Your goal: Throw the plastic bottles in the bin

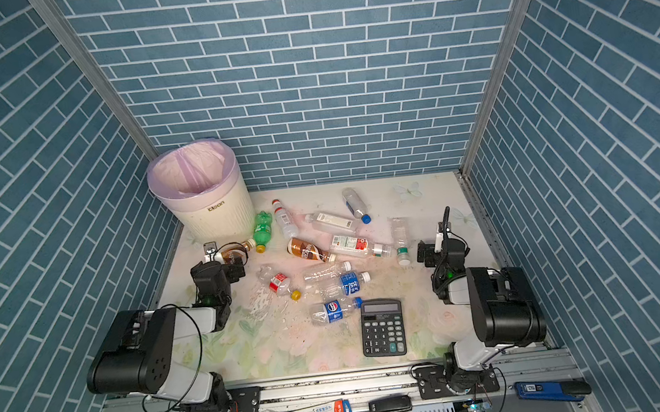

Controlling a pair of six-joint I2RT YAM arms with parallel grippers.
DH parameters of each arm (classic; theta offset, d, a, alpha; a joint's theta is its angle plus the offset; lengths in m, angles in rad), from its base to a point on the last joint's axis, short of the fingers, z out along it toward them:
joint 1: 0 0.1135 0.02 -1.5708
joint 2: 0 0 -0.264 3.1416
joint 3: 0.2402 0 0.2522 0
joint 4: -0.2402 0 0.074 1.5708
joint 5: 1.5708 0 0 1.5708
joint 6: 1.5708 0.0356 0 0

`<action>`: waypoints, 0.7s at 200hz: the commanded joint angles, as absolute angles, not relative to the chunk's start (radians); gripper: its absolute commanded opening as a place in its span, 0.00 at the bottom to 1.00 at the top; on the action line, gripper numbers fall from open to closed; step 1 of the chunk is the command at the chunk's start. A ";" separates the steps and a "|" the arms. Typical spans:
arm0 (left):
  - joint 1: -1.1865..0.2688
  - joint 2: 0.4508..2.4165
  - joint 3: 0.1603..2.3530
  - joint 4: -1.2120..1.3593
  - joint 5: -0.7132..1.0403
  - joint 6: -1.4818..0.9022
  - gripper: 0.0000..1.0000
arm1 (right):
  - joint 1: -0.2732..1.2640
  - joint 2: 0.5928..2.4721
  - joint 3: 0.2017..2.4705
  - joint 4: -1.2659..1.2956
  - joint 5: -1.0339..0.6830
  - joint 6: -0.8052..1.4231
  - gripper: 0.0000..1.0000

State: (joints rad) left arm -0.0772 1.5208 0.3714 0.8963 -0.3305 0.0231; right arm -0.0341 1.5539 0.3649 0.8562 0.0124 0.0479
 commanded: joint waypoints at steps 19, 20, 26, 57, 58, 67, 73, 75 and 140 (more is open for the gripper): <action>-0.081 1.530 0.365 0.911 -0.325 0.031 0.99 | -0.040 1.540 0.392 0.865 0.002 0.040 0.99; -0.081 1.531 0.364 0.911 -0.325 0.031 0.99 | -0.039 1.540 0.392 0.865 0.002 0.040 0.99; -0.079 1.530 0.364 0.911 -0.323 0.030 0.99 | -0.040 1.541 0.393 0.866 0.002 0.040 0.99; -0.063 1.527 0.360 0.911 -0.295 0.018 0.99 | -0.040 1.541 0.393 0.864 0.006 0.043 0.99; -0.063 1.526 0.360 0.910 -0.295 0.018 0.99 | -0.040 1.541 0.393 0.863 0.006 0.043 0.99; -0.063 1.528 0.360 0.914 -0.296 0.020 0.99 | -0.040 1.540 0.393 0.864 0.006 0.043 0.99; -0.063 1.527 0.360 0.914 -0.296 0.020 0.99 | -0.040 1.540 0.393 0.862 0.005 0.044 0.99; -0.063 1.527 0.360 0.912 -0.296 0.019 0.99 | -0.040 1.541 0.394 0.861 0.005 0.044 0.99; -0.064 1.527 0.362 0.910 -0.298 0.021 0.99 | -0.044 1.541 0.399 0.855 0.000 0.048 0.99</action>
State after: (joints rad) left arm -0.0696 1.5208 0.3698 0.8963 -0.3042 0.0219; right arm -0.0406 1.5539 0.3649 0.8452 0.0097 0.0479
